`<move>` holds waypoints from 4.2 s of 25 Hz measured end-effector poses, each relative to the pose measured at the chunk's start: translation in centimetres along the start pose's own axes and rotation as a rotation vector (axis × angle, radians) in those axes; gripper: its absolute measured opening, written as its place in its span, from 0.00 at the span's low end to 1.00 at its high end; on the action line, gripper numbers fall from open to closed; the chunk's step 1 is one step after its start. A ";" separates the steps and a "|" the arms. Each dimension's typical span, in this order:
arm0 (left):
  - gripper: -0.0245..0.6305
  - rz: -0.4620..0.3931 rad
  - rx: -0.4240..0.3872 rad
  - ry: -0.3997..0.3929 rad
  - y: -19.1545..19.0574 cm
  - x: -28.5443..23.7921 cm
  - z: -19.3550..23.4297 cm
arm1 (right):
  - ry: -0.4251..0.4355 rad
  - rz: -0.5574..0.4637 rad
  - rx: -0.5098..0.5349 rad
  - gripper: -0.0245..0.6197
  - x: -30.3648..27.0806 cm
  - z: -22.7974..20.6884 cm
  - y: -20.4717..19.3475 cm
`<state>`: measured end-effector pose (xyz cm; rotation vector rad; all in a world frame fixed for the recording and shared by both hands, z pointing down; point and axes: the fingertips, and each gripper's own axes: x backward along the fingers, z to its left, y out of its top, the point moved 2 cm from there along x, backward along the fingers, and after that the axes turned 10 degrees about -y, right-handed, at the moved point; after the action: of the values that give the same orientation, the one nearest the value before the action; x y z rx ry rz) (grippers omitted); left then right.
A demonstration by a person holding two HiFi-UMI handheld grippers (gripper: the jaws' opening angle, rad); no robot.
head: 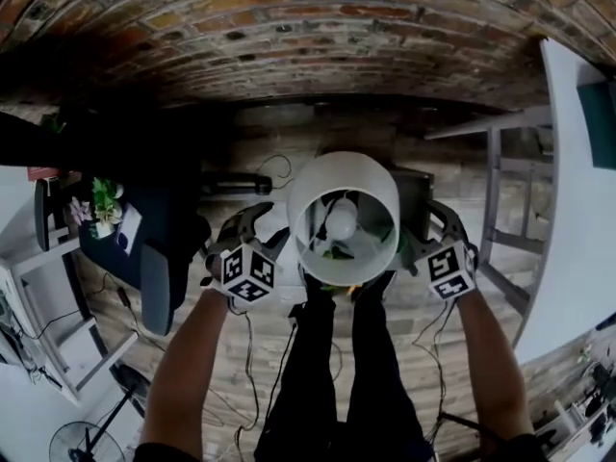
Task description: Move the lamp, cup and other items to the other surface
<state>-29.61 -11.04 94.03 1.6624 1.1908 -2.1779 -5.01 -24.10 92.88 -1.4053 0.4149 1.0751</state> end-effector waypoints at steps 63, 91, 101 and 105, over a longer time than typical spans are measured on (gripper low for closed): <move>0.42 -0.221 -0.310 0.089 20.2 25.7 -4.0 | 0.021 -0.285 0.304 0.43 23.5 -1.2 19.3; 0.42 -0.556 -0.563 -0.196 39.4 38.2 -13.5 | -0.265 -0.350 -0.027 0.42 48.7 -6.0 19.5; 0.42 -0.567 -0.614 -0.239 46.1 35.6 -17.8 | -0.371 -0.354 -0.100 0.40 53.9 -10.0 14.8; 0.42 -0.571 -0.612 -0.245 49.2 34.3 -20.2 | -0.384 -0.374 -0.122 0.39 56.2 -12.2 12.2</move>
<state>-0.13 -19.42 38.67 0.8491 2.1531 -1.8782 17.62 -17.62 39.03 -1.2797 -0.1889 1.0395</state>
